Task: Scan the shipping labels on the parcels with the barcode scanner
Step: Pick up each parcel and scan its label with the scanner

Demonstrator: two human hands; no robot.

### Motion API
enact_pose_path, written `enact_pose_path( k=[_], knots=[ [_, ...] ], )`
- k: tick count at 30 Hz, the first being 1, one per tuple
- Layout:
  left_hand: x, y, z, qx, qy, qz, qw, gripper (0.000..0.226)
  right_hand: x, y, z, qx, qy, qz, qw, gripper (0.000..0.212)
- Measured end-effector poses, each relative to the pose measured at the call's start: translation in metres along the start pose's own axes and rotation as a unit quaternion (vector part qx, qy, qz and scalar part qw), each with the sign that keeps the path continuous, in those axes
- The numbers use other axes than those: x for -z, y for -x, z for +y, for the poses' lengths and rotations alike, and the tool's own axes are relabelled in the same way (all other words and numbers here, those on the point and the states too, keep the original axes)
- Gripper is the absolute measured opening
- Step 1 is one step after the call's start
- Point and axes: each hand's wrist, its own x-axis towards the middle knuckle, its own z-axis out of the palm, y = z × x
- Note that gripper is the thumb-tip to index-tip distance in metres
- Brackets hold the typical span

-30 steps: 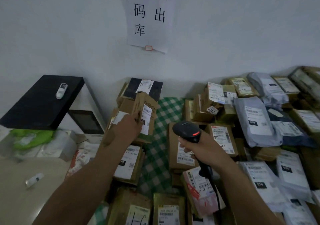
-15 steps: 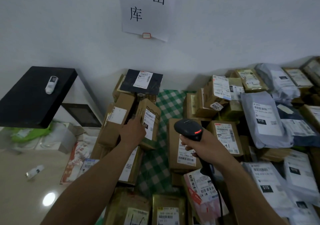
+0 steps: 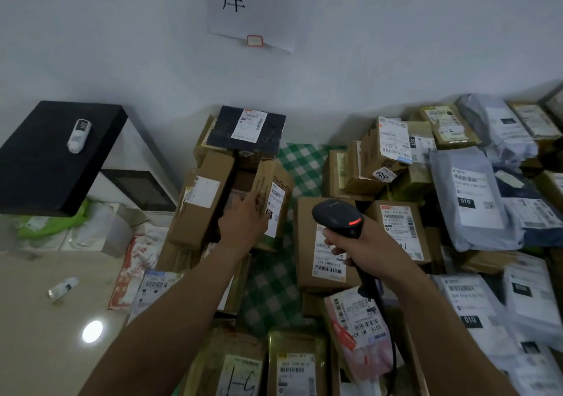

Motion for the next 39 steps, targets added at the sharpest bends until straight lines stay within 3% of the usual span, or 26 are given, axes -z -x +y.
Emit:
enact_pose_path(
  k=[3,7,14,18,19,22,24,29,34,39],
  knots=[
    [0.002,0.0,0.001,0.006,-0.012,-0.007,1.0,0.06,-0.002,-0.002,0.0,-0.001,0.003,-0.003,1.0,0.015],
    [0.007,-0.008,-0.006,0.015,-0.04,0.045,0.998,0.054,-0.005,0.0,-0.002,0.0,-0.006,-0.007,1.0,0.017],
    [-0.002,-0.009,-0.011,0.007,-0.099,0.0,0.995,0.068,-0.009,0.0,-0.006,-0.002,0.006,-0.013,1.0,0.016],
    [-0.004,-0.01,-0.003,-0.053,-0.166,-0.009,0.985,0.036,-0.01,-0.001,-0.007,-0.004,0.009,-0.016,1.0,0.018],
    [-0.006,-0.011,0.0,-0.035,-0.145,-0.028,0.988,0.042,-0.01,-0.001,-0.007,-0.005,0.009,-0.015,1.0,0.018],
    [-0.012,-0.014,0.008,0.035,-0.073,-0.11,0.991,0.101,-0.011,-0.003,-0.004,-0.012,0.005,-0.01,1.0,0.022],
    [-0.018,-0.016,0.007,0.026,-0.085,-0.126,0.988,0.116,-0.011,-0.004,-0.002,-0.019,0.006,-0.007,1.0,0.026],
    [-0.012,-0.02,0.002,-0.011,-0.071,-0.038,0.997,0.095,-0.012,-0.005,0.0,-0.02,0.022,-0.013,0.999,0.029],
    [-0.005,-0.025,0.004,-0.054,-0.122,0.031,0.991,0.036,-0.012,-0.006,0.001,-0.016,0.024,-0.013,1.0,0.023],
    [-0.02,-0.033,-0.007,-0.058,-0.123,0.049,0.99,0.047,-0.012,-0.008,0.001,-0.014,0.027,-0.019,0.999,0.018]
  ],
)
